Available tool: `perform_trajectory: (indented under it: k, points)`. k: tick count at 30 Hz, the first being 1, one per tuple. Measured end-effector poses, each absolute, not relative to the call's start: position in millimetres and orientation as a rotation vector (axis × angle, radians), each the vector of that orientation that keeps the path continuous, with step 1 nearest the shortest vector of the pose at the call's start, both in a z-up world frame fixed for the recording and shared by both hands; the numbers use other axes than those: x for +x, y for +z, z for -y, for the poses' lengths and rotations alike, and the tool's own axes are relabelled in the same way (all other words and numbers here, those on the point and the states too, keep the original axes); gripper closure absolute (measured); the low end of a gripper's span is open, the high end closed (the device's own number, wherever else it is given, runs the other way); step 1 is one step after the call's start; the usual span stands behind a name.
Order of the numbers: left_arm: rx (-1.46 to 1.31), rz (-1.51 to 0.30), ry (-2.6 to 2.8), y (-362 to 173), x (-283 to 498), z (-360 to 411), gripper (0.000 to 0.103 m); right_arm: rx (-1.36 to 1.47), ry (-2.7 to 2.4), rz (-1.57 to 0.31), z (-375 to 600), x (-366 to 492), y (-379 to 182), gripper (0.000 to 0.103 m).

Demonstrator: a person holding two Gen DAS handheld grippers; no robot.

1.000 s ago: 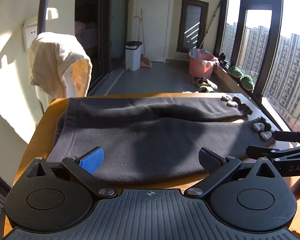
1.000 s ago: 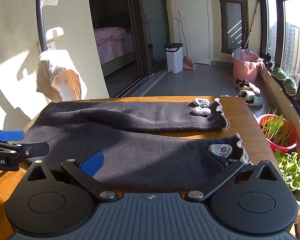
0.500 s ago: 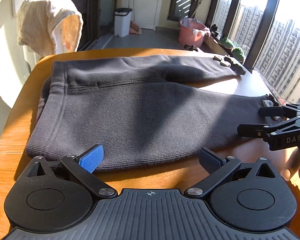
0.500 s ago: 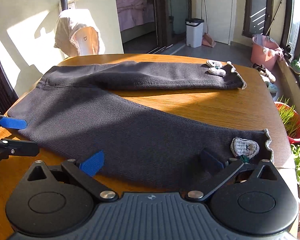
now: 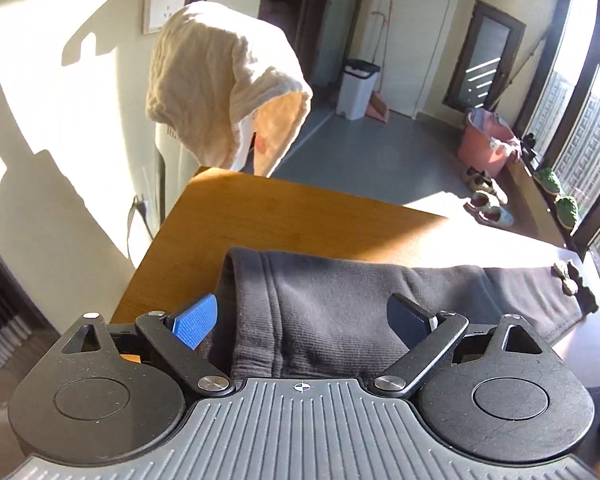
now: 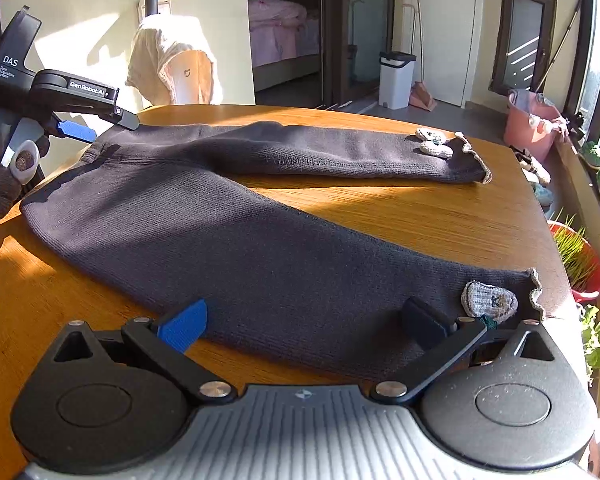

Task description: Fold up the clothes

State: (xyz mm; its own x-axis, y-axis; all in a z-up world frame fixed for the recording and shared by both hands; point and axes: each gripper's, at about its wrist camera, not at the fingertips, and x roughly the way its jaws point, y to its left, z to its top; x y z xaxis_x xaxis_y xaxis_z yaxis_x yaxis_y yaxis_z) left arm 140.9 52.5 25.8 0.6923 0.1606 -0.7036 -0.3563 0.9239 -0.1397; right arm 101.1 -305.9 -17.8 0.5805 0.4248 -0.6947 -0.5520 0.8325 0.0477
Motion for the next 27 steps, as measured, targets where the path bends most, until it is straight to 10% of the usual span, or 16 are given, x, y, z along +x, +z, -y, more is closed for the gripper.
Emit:
perform_trajectory:
  k: [6, 13, 27]
  points:
    - [-0.100, -0.665, 0.236, 24.2, 92.9, -6.7, 0.016, -0.100, 0.526, -0.698, 319.7, 124.7, 6.4, 0.000]
    - [-0.170, -0.757, 0.007, 8.7, 62.4, 22.7, 0.008, -0.033, 0.452, -0.672, 281.1, 224.1, 20.9, 0.039]
    - [-0.268, -0.649, 0.111, 35.8, 62.3, -23.0, 0.003, -0.125, 0.544, -0.771, 253.9, 201.6, -13.0, 0.033]
